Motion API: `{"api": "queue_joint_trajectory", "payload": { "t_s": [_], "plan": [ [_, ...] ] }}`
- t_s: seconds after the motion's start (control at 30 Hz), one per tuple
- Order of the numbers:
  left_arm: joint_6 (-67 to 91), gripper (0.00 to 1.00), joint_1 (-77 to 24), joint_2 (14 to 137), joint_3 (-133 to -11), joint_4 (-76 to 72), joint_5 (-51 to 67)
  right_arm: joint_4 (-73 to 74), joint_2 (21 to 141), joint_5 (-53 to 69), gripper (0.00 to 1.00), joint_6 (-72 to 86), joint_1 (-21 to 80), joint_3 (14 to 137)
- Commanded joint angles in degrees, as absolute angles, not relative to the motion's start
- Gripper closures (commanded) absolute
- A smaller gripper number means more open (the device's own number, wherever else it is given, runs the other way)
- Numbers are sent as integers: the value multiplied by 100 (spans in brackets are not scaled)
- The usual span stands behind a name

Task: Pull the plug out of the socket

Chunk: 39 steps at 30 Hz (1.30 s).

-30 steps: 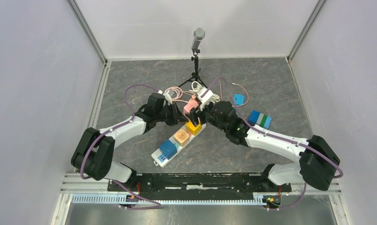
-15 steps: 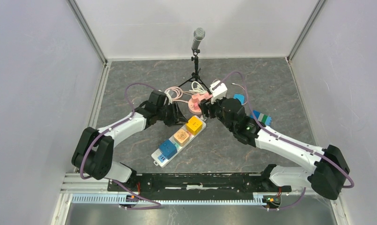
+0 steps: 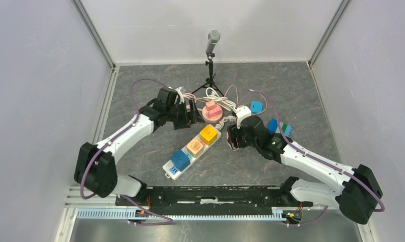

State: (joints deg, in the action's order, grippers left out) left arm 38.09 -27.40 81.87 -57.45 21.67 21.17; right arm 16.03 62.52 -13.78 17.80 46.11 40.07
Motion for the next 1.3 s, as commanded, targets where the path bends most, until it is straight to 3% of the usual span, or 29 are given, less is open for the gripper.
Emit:
{"api": "queue_joint_trajectory", "payload": {
  "t_s": [0.0, 0.1, 0.33, 0.43, 0.53, 0.6, 0.7, 0.87, 1.07, 1.27],
  "plan": [
    [3241, 8, -2733, 7469, -5691, 2788, 1654, 1576, 6233, -22, 92, 2132, 4572, 3890],
    [3193, 0, -2734, 6898, -5487, 3015, 1225, 1400, 6169, 199, 90, 2376, 4567, 3540],
    [2982, 0, -2725, 6066, -5371, 3646, 237, 1816, 6193, -439, 85, 2606, 4405, 3278],
    [2972, 0, -2725, 5799, -5280, 3735, 68, 2058, 6099, -866, 65, 2692, 4369, 3256],
    [3114, 0, -2725, 5570, -5115, 3769, -227, 2163, 5890, -1206, 23, 2726, 4359, 3165],
    [3309, 0, -2724, 5379, -5019, 3830, -578, 2240, 5695, -1282, 12, 2682, 4359, 3154],
    [3220, 0, -2719, 5031, -4801, 3580, -384, 2328, 5280, -1286, 4, 2660, 4386, 3125],
    [2980, 0, -2722, 5215, -4777, 3559, 737, 1909, 4615, -1059, 2, 2603, 4394, 3001],
    [3056, 1, -2725, 5456, -4459, 3441, 1261, -165, 4675, 198, 2, 2559, 4649, 2751],
    [3203, 2, -2741, 5475, -4078, 2933, 1818, -595, 5901, -1003, 4, 1594, 5693, 3570]
  ]
}}
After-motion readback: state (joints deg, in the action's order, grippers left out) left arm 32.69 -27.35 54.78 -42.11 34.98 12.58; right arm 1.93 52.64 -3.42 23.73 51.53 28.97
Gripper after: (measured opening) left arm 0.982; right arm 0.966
